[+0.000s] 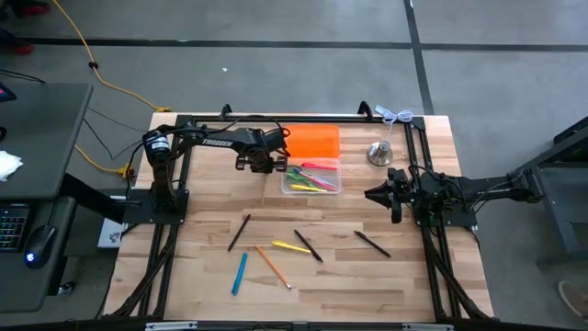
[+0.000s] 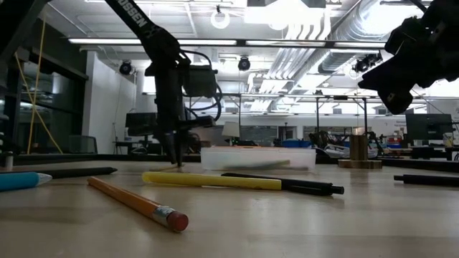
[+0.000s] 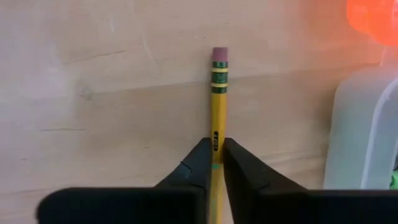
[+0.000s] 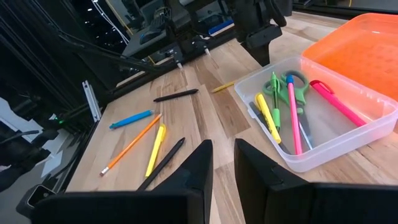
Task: Pick & place school supplies into a supply box
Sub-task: Put the yellow pencil into the supply box
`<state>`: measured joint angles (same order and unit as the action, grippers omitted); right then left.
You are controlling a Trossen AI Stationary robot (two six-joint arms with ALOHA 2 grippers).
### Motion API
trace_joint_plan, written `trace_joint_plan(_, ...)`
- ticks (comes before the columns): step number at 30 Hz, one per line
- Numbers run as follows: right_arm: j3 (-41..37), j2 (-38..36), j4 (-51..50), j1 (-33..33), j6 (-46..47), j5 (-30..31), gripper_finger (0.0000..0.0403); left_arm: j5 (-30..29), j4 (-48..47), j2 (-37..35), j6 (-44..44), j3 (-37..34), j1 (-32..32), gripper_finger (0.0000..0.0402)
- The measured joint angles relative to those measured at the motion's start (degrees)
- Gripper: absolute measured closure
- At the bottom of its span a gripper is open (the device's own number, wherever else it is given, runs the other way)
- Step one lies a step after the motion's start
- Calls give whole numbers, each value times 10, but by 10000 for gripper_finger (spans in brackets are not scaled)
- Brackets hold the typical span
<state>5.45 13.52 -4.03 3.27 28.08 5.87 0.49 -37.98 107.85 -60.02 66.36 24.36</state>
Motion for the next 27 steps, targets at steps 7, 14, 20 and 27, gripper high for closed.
trace_joint_plan(7,0,0,0,0,2,0,359,-1,-7,1,28,0,0,379)
trace_joint_plan(14,0,0,0,0,4,2,359,-13,-32,1,36,2,0,358)
trace_joint_plan(20,0,0,0,0,4,2,359,-25,-55,4,64,25,0,364)
trace_joint_plan(27,0,0,0,0,4,7,359,-47,-90,5,73,39,0,363)
